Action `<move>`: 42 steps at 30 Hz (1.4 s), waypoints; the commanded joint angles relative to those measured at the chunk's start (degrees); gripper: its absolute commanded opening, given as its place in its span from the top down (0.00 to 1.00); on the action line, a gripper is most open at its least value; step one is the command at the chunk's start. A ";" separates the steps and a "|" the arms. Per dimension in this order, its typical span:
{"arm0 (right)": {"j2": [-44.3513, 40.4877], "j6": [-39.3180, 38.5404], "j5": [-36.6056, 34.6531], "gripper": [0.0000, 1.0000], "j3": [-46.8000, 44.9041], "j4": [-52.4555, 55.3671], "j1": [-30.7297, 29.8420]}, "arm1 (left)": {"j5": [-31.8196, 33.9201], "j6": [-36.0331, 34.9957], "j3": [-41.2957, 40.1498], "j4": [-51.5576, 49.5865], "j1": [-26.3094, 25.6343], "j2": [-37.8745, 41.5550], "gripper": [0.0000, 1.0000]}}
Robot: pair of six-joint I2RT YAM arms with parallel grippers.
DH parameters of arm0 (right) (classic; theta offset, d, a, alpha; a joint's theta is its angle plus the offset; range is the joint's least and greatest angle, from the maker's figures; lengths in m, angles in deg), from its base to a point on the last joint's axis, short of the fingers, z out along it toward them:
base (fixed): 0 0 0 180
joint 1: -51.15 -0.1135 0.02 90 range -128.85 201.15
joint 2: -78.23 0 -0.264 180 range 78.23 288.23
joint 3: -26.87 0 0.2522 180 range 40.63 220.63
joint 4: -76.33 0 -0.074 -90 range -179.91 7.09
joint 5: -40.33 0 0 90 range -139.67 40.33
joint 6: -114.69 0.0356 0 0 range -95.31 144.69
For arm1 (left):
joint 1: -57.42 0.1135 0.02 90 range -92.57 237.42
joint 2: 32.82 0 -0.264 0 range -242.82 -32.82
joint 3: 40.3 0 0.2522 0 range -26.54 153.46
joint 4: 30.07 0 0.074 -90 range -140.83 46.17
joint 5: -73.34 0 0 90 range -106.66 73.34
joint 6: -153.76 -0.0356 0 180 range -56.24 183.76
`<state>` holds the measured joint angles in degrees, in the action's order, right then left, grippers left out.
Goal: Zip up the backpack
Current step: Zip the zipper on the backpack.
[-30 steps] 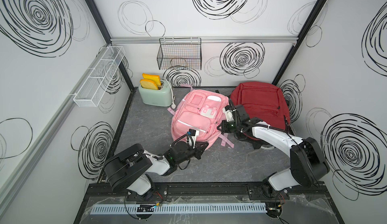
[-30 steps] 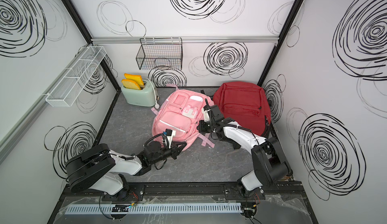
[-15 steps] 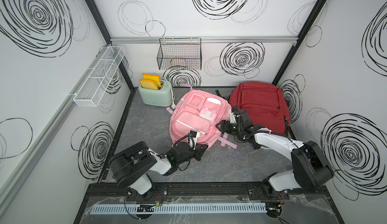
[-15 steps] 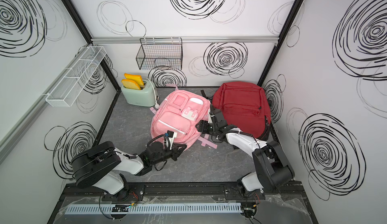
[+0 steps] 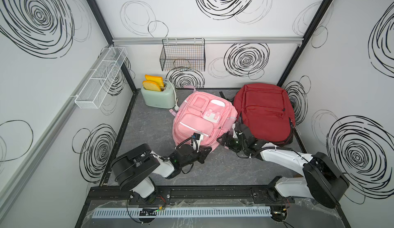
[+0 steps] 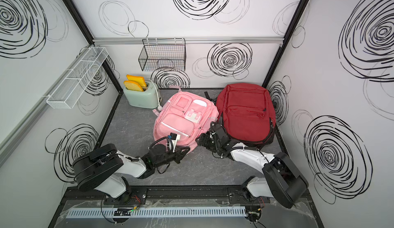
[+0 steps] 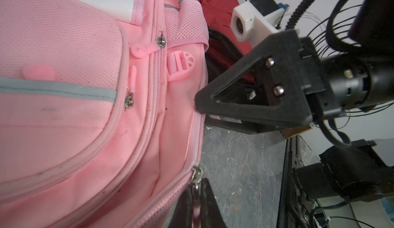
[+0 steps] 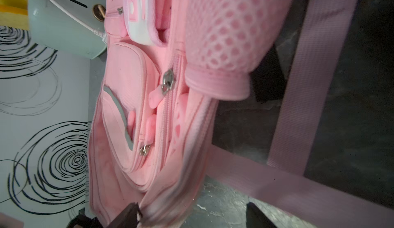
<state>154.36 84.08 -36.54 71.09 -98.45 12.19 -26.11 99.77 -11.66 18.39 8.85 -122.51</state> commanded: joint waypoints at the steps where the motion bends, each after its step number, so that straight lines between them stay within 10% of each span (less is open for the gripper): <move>1: 1.73 3.74 0.94 0.18 -0.62 -9.59 -1.52 | -0.96 -0.33 -0.25 3.88 0.41 -0.23 1.00; 11: 7.48 0.11 2.28 0.24 5.53 -10.28 -2.28 | -1.52 -0.46 -0.45 4.49 0.39 -0.38 1.00; 16: 9.04 -0.26 4.37 0.73 6.35 -11.16 -2.18 | -1.57 -0.50 -0.54 4.67 0.41 -0.27 1.00; 21: 6.88 -3.65 3.36 1.00 7.69 -7.97 -2.17 | -1.40 -0.50 -0.68 4.67 0.45 0.04 1.00; 42: 3.91 -33.64 -3.25 1.00 29.61 25.64 6.90 | -0.85 -0.50 -0.86 4.24 0.53 0.31 1.00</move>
<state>158.61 57.46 -34.60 96.64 -72.00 16.00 -27.01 99.75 -11.07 25.69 9.07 -121.92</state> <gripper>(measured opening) 0.054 0.097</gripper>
